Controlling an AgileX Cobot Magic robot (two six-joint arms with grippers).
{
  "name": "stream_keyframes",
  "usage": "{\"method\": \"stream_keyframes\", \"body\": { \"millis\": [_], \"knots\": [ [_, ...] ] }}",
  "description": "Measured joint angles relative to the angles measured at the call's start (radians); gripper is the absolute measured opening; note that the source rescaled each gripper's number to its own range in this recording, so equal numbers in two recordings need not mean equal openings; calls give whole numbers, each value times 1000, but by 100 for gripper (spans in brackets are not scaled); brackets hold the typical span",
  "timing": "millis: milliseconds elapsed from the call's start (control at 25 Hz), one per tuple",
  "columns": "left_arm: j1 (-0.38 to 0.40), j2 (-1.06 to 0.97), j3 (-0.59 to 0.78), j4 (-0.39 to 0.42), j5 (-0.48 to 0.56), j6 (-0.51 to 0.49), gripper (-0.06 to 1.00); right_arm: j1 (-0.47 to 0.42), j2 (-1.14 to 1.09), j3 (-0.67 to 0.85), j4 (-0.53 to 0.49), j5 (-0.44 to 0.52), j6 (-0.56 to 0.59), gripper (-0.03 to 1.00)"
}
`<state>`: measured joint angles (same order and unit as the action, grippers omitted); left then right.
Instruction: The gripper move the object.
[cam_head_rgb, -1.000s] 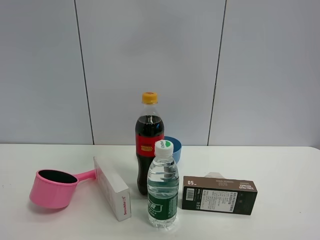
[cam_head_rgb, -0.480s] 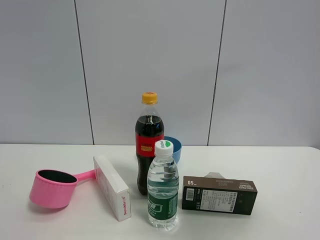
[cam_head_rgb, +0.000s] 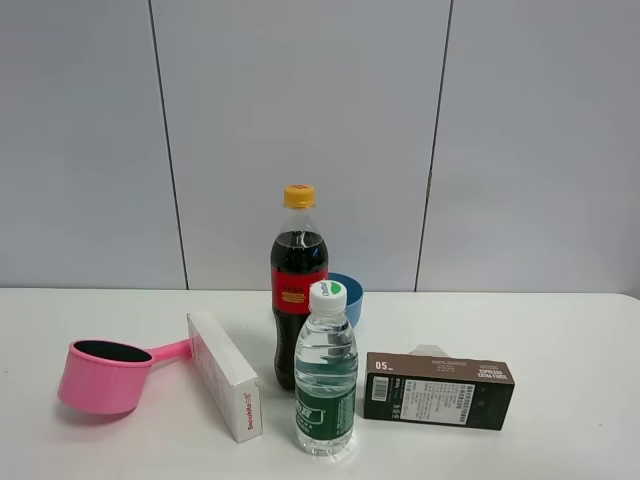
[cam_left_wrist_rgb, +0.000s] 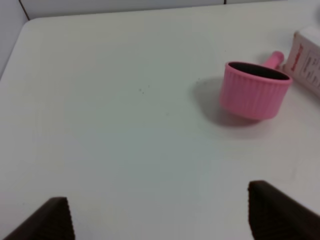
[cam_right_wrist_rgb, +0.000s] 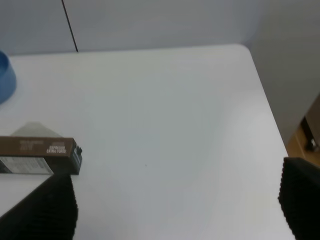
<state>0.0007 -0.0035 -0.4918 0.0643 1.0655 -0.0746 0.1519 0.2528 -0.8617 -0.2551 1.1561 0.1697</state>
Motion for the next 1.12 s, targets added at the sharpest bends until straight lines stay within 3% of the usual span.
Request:
{"method": "stream_keyframes", "body": {
  "millis": [200,360,440,800,1120],
  "knots": [
    [0,0,0,0,0,0,100,0,-165,113,32,-25,0,83],
    [0,0,0,0,0,0,100,0,-252,286,226,-44,-2,83],
    [0,0,0,0,0,0,100,0,-255,352,265,-62,-17,83],
    [0,0,0,0,0,0,100,-133,-255,368,276,-87,-71,82],
    [0,0,0,0,0,0,100,-139,-255,368,289,-87,-113,82]
  ]
}}
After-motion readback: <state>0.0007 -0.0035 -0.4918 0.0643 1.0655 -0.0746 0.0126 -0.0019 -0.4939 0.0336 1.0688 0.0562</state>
